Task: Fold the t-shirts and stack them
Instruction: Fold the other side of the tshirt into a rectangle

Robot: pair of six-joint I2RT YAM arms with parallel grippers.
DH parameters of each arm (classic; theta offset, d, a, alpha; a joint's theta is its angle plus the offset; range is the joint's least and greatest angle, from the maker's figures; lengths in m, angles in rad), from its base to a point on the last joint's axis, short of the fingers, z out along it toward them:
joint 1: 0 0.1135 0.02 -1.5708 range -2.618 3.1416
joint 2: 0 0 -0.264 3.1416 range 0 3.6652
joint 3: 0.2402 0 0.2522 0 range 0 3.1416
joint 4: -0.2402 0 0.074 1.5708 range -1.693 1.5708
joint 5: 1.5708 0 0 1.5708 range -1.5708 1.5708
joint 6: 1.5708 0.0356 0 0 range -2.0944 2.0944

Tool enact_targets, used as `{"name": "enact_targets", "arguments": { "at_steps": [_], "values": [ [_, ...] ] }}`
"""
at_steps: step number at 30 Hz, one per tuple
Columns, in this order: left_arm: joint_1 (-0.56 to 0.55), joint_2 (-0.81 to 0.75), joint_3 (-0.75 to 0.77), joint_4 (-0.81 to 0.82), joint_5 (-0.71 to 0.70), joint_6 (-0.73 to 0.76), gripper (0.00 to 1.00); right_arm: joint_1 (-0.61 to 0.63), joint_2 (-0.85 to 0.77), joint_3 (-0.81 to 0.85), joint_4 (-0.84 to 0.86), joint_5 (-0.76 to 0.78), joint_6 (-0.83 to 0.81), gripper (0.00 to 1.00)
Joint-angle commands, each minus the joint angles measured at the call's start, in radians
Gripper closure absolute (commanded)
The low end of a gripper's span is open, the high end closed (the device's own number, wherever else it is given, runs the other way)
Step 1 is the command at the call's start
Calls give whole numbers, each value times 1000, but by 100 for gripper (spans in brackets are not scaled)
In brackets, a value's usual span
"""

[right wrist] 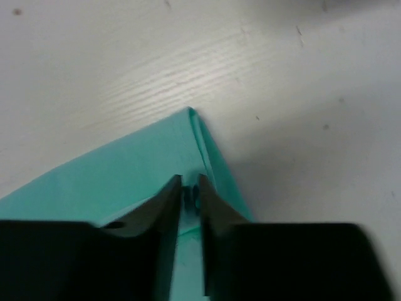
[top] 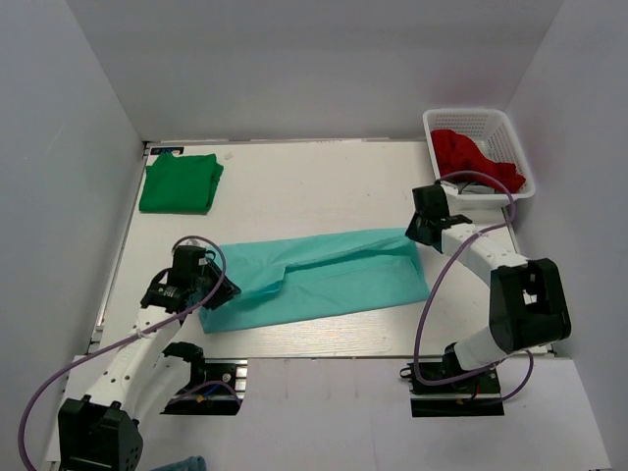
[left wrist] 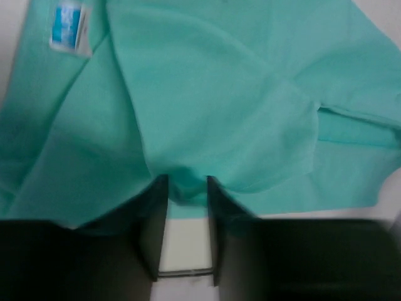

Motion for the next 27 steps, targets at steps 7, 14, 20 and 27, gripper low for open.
{"name": "enact_targets", "arguments": {
  "at_steps": [7,14,20,27],
  "values": [
    [-3,-44,58,-144,76,-44,0,-4,-113,-88,-228,250,164,14],
    [-3,117,153,-17,-21,-9,0,13,-210,-76,-22,-66,9,10],
    [-3,368,185,213,43,3,0,50,-104,-54,78,-242,-40,10],
    [-3,756,306,266,-59,3,0,82,69,-82,119,-304,8,10]
  ]
}}
